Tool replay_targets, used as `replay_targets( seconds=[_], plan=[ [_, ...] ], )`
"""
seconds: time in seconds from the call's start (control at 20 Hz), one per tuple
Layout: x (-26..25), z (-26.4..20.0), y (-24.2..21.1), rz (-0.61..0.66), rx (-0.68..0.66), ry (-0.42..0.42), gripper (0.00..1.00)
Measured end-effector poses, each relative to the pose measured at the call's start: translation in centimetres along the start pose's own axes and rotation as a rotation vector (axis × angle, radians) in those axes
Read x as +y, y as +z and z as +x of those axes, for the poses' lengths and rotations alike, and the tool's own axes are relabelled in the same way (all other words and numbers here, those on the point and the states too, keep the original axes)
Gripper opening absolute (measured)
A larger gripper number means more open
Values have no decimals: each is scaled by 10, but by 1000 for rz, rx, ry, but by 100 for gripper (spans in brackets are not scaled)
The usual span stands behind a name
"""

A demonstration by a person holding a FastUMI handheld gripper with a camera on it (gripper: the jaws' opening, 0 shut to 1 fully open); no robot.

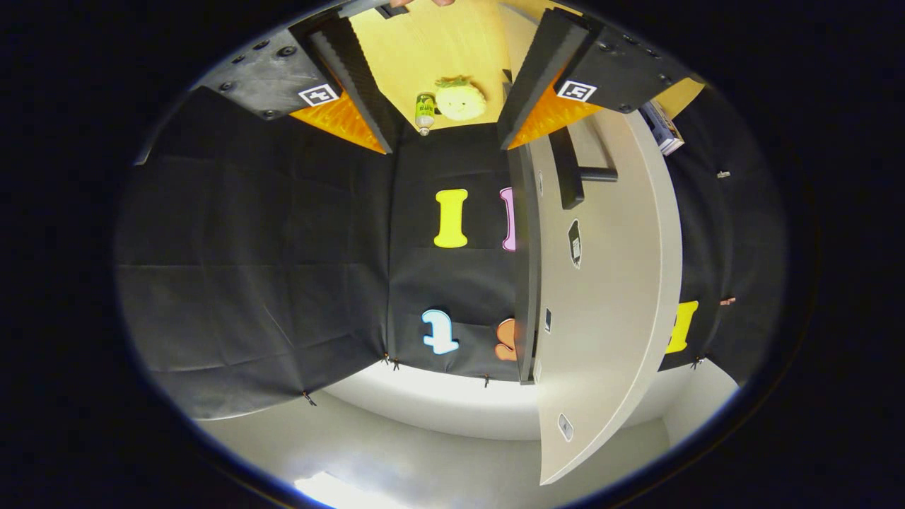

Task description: Open the shoe cabinet door, grab the shoes and put them into the shoe cabinet, then close the shoe cabinet door.

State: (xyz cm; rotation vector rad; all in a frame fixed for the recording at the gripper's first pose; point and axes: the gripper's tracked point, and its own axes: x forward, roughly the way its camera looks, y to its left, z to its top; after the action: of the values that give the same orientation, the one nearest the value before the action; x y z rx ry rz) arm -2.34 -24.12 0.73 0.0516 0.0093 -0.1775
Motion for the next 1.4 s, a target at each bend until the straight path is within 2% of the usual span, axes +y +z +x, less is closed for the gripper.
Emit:
replay_targets(
  seconds=[0.25,0.5,0.95,1.25,1.4],
  plan=[
    [27,-8,-2,0,14,23,96],
    [75,-20,-6,12,35,47,97],
    [184,-16,-15,33,53,204,96],
    [240,-5,-32,45,103,260,97],
    [269,-2,-35,49,116,314,97]
  ],
)
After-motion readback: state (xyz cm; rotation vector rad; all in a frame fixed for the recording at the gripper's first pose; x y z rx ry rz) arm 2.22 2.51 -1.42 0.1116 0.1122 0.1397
